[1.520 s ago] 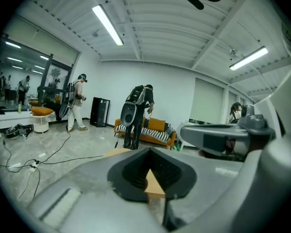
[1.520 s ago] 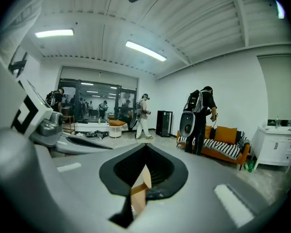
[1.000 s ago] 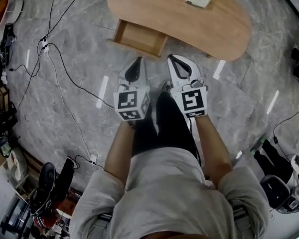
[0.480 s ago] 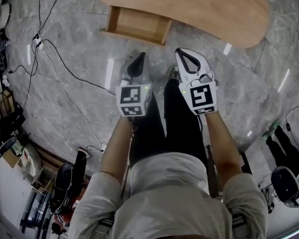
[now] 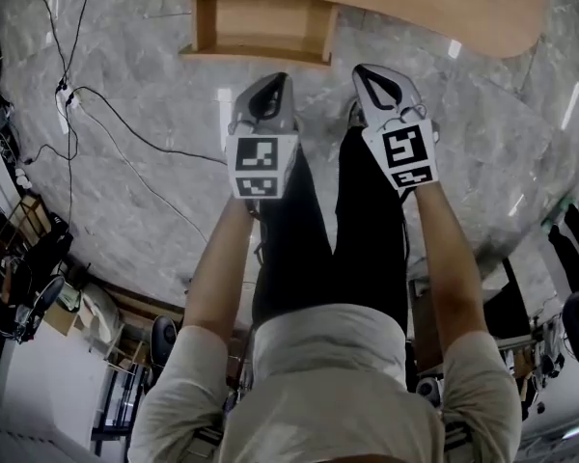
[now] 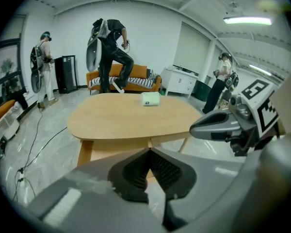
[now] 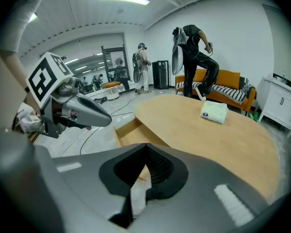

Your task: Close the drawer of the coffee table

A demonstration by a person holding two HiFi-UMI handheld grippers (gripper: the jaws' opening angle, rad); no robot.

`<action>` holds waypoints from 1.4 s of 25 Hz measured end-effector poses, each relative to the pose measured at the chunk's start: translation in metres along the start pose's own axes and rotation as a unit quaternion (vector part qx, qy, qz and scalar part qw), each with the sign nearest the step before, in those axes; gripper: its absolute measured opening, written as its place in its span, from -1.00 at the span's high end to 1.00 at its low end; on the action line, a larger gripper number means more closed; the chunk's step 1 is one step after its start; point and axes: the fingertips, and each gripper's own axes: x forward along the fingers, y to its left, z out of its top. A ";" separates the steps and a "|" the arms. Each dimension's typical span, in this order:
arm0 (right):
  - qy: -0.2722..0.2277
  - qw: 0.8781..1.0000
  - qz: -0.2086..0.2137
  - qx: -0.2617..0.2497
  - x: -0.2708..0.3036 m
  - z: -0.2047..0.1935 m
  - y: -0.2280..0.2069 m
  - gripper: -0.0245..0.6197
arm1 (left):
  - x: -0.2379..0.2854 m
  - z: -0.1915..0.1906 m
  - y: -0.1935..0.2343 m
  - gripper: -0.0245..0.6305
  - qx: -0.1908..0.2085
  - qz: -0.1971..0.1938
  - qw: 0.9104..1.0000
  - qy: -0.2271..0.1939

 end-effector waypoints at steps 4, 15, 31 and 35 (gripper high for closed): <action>0.032 0.999 -0.006 0.009 0.026 -0.030 -0.004 0.90 | 0.030 -0.021 0.006 0.86 0.077 -0.037 0.996 0.042; 0.091 0.995 -0.025 0.028 0.072 -0.087 0.014 0.90 | 0.082 -0.082 0.025 0.86 0.294 -0.114 0.941 0.124; 0.192 0.973 0.006 -0.126 0.120 -0.147 0.035 0.53 | 0.134 -0.155 0.038 0.57 0.508 -0.138 0.822 0.219; 0.208 0.960 0.016 -0.185 0.133 -0.152 0.039 0.50 | 0.140 -0.166 0.046 0.52 0.533 -0.128 0.802 0.239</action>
